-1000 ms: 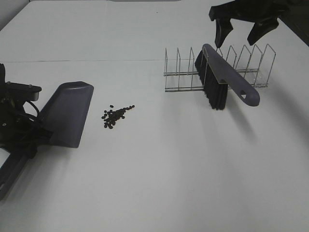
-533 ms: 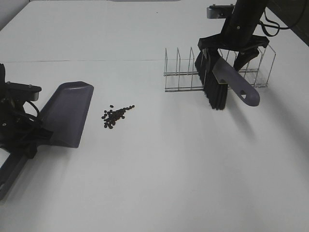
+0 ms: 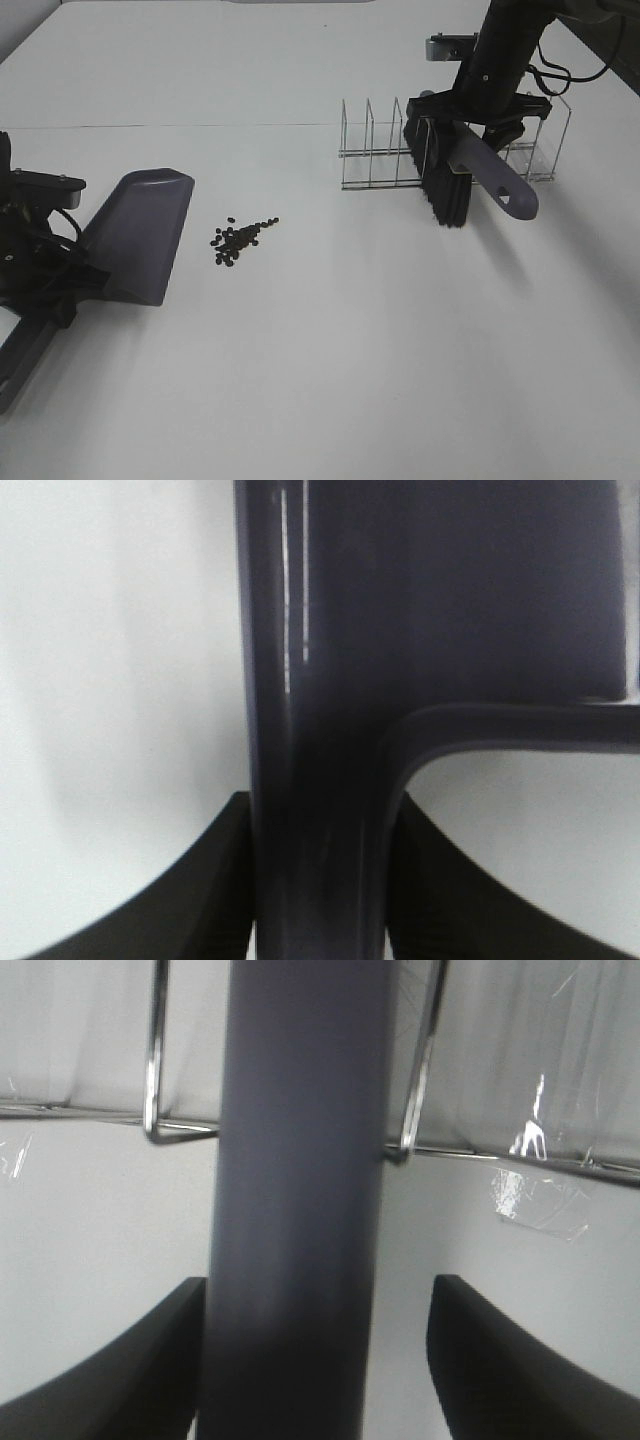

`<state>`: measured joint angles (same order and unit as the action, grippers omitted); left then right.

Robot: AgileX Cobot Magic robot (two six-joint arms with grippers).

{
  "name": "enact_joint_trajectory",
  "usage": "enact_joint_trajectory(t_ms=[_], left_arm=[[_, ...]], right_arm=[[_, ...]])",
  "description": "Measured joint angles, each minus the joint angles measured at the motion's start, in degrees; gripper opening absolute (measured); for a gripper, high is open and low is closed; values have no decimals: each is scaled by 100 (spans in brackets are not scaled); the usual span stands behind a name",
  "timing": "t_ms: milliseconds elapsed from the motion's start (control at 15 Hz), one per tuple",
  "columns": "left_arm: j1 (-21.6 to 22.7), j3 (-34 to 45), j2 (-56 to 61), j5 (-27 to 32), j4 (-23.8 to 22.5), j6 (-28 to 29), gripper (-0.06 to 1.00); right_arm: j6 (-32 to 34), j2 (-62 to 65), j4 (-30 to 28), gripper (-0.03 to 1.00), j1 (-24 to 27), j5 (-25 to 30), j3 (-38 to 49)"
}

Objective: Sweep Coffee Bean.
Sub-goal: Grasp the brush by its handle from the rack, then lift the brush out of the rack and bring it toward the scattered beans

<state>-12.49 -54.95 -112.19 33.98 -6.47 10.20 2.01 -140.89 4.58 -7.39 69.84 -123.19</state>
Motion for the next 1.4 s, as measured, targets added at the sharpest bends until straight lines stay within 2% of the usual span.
enact_joint_trajectory(t_ms=[133, 333, 600, 1400], left_arm=[[0, 0, 0, 0, -6, 0, 33], [0, 0, 0, 0, -11, 0, 33], [0, 0, 0, 0, -11, 0, 33], [0, 0, 0, -11, -332, 0, 33]], right_arm=[[17, 0, 0, 48, 0, 0, 0], [29, 0, 29, 27, -17, 0, 0], [40, 97, 0, 28, -29, 11, 0], [40, 1621, -172, 28, -40, 52, 17]])
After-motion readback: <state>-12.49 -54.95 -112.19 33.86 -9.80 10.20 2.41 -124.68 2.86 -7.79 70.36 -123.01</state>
